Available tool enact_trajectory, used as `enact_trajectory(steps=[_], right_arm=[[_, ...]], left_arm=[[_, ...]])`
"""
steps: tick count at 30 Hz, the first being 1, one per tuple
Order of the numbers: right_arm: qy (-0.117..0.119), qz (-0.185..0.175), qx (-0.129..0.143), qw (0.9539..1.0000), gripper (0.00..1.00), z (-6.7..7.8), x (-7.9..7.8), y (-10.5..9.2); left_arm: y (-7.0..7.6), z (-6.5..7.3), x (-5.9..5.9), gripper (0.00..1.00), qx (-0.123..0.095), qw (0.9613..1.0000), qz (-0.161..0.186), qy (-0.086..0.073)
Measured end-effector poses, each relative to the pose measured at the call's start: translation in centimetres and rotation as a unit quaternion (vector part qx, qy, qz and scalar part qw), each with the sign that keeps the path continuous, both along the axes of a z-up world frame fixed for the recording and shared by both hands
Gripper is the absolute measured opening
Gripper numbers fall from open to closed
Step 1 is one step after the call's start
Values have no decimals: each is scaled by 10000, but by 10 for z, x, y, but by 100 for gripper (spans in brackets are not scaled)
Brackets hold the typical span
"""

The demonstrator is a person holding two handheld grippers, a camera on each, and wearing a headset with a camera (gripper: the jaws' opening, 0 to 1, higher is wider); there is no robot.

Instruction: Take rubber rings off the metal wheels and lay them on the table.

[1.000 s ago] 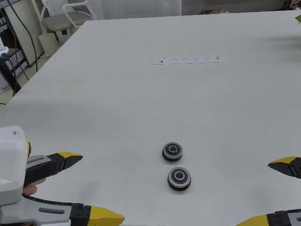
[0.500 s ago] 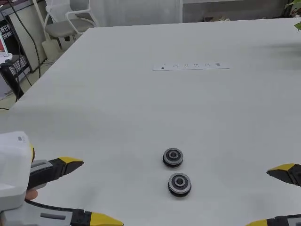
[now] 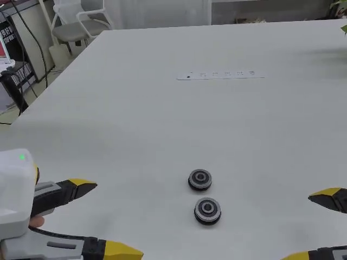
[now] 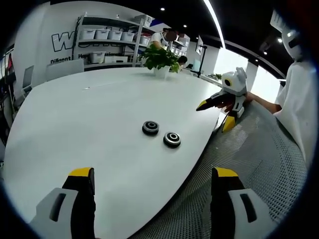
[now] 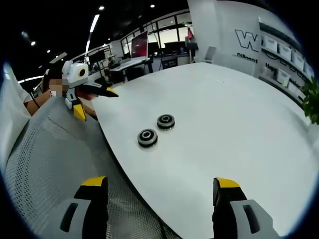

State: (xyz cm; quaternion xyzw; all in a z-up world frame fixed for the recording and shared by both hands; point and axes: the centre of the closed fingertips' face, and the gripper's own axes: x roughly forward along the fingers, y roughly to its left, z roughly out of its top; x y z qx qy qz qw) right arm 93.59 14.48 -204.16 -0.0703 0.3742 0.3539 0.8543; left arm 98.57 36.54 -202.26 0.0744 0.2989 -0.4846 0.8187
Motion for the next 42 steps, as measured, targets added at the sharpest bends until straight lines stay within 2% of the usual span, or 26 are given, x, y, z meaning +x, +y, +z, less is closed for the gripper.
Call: enact_trajectory(steps=[28, 32, 36, 42], right_arm=[[11, -11, 28, 10000, 85, 1, -1, 1], [21, 11, 106, 9999, 83, 2, -2, 3], [-10, -50, 145, 9999, 84, 5, 0, 1], [-108, -7, 226, 9997, 84, 16, 9, 3]], left_arm=[[-1, 2, 0, 96, -46, 10000, 3, -21], [-2, 5, 0, 96, -135, 9999, 1, -16], [-6, 12, 0, 96, -366, 9993, 2, -5], [-5, 16, 0, 98, -214, 9995, -106, -202]])
